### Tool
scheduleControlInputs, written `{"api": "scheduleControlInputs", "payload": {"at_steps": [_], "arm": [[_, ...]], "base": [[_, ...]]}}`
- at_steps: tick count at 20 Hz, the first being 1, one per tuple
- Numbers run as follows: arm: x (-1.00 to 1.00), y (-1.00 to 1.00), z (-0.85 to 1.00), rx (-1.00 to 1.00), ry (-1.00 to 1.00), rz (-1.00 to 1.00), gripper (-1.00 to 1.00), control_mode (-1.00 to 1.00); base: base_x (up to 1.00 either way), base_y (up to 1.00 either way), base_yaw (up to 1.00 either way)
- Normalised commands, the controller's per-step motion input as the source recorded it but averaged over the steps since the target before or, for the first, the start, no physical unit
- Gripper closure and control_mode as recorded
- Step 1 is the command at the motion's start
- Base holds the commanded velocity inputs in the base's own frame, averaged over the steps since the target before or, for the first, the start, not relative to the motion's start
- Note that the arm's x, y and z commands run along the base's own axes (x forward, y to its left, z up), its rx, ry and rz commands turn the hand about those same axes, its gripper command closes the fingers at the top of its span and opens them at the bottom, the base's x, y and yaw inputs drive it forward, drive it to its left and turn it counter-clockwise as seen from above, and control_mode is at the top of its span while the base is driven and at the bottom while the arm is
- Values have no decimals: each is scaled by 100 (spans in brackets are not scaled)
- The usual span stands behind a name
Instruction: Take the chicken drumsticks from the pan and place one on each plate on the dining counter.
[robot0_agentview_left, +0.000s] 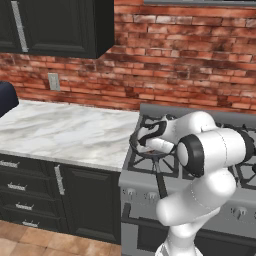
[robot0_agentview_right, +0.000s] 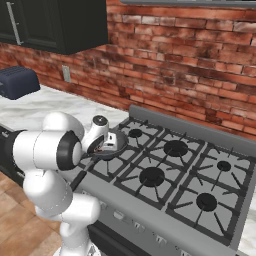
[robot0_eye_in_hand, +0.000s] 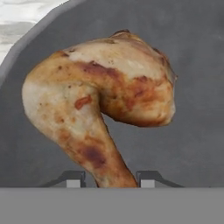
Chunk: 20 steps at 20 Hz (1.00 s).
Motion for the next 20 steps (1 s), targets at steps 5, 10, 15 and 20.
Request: {"api": "scheduleControlInputs", "payload": {"at_steps": [5, 10, 15, 20], "arm": [[17, -8, 9, 1, 0, 0, 100, -100], [6, -2, 54, 4, 0, 0, 100, -100], [-61, 0, 69, 5, 0, 0, 100, -100], [-77, 1, 74, 0, 0, -2, 100, -100]], "base": [[0, 0, 0], [0, 0, 0], [0, 0, 0], [0, 0, 0]]}}
